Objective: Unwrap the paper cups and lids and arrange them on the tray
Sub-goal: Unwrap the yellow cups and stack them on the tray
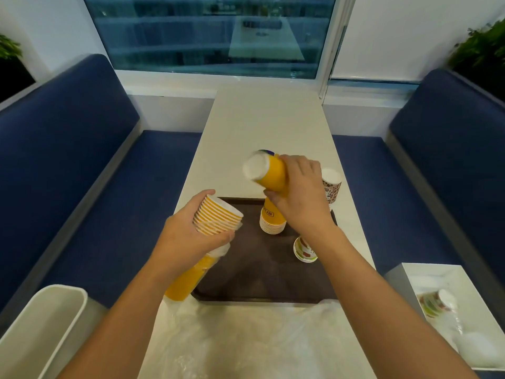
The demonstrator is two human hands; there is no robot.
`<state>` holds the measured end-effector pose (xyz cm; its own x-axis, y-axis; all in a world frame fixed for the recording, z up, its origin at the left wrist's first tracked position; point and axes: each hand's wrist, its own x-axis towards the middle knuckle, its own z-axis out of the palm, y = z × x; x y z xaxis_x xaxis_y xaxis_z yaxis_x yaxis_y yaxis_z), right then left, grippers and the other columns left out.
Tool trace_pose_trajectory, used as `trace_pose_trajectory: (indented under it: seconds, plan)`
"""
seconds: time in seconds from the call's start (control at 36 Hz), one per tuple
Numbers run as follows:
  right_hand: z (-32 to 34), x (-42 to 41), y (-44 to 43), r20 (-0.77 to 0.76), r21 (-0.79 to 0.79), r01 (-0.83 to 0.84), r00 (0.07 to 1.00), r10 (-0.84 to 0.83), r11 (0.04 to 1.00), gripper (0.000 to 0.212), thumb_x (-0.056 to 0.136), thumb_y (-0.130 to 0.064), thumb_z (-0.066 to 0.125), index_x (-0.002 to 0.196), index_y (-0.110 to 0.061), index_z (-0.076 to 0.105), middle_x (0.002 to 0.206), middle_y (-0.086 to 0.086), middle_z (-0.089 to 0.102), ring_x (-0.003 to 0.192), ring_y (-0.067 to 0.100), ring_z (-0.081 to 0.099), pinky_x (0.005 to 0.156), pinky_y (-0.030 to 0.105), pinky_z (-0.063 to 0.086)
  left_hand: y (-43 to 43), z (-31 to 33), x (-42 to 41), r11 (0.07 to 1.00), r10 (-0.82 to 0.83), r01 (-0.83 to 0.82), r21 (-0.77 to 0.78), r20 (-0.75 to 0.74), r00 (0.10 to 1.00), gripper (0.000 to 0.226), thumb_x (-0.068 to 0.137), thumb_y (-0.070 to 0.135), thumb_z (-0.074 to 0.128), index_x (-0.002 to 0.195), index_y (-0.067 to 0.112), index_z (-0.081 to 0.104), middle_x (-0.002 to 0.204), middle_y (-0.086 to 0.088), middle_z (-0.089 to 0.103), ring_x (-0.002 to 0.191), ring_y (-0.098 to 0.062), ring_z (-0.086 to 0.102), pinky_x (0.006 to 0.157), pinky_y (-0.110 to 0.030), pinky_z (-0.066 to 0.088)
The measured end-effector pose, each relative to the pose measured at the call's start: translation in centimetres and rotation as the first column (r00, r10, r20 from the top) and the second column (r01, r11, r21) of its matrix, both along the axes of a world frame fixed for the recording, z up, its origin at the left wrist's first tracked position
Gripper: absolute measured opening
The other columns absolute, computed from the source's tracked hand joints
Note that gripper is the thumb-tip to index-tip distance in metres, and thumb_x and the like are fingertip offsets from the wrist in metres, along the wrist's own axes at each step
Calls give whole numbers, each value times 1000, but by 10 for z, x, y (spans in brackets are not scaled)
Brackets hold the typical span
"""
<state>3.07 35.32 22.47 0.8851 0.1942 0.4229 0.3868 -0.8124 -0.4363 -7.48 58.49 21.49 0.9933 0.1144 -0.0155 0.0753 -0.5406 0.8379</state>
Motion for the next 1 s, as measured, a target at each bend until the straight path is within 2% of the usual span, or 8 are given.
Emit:
trace_pose_trajectory:
  seconds: [0.17, 0.39, 0.47, 0.56, 0.69, 0.78, 0.89, 1.0]
  plan:
    - [-19, 12, 10, -322, 428, 240, 941, -101, 871, 70, 80, -34, 88, 136, -23, 47, 133, -3, 60, 120, 18, 58, 97, 34, 52, -11, -6, 7, 1000, 7, -7, -15, -29, 1000, 82, 76, 48, 88, 141, 52, 38, 116, 30, 53, 104, -10, 62, 73, -14, 52]
    - [-46, 23, 10, -511, 358, 336, 851, -118, 871, 95, 76, -31, 90, 149, -19, 31, 144, 7, 54, 130, 31, 57, 99, 41, 51, -17, -15, 14, 1000, 10, -12, -16, -78, 997, 97, 65, 64, 80, 150, 51, 35, 126, 25, 54, 106, -8, 61, 77, -16, 52]
    - [-46, 15, 17, -440, 310, 329, 881, -172, 892, 104, 80, -35, 87, 159, -22, 21, 163, 8, 28, 146, 31, 39, 111, 41, 43, -17, -17, 14, 1000, 19, -20, -7, -85, 996, 103, 62, 67, 77, 154, 48, 34, 132, 21, 53, 109, -12, 61, 81, -19, 53]
    - [-32, -3, 25, -195, 333, 232, 965, -174, 914, 78, 89, -41, 77, 153, -24, 36, 163, -1, 17, 148, 23, 29, 114, 30, 38, -17, -18, 13, 999, 35, -34, 14, -97, 995, 104, 62, 69, 76, 154, 45, 36, 133, 18, 56, 112, -16, 62, 89, -30, 59]
    - [-1, -36, 26, -211, 428, -275, 896, 391, 861, 18, 101, -31, 63, 113, -19, 70, 116, -7, 60, 109, 4, 58, 89, 17, 49, -18, -16, 9, 999, 24, -22, 26, -61, 998, 96, 65, 68, 79, 150, 45, 40, 124, 18, 60, 104, -16, 65, 86, -30, 61]
    - [1, -46, 27, -376, 365, -306, 816, 440, 879, 16, 104, -32, 58, 111, -23, 69, 103, -15, 66, 98, 3, 62, 77, 11, 48, -19, -13, 8, 999, 18, -16, 33, -58, 998, 94, 68, 65, 81, 151, 44, 40, 126, 17, 59, 105, -17, 65, 89, -33, 61]
    - [3, -46, 22, -317, 426, -278, 846, 430, 861, 12, 104, -25, 59, 99, -23, 69, 93, -13, 68, 91, 6, 63, 72, 15, 49, -20, -11, 3, 999, -5, 7, 51, -40, 999, 86, 73, 58, 85, 146, 46, 41, 121, 21, 59, 103, -15, 65, 84, -27, 61]
    - [10, -52, 23, -410, 346, -348, 779, 474, 871, 12, 105, -32, 57, 110, -25, 66, 106, -10, 68, 99, 8, 64, 80, 20, 52, -20, -9, -2, 999, -15, 16, 37, -30, 999, 85, 74, 56, 87, 146, 46, 43, 118, 21, 61, 102, -16, 67, 82, -27, 62]
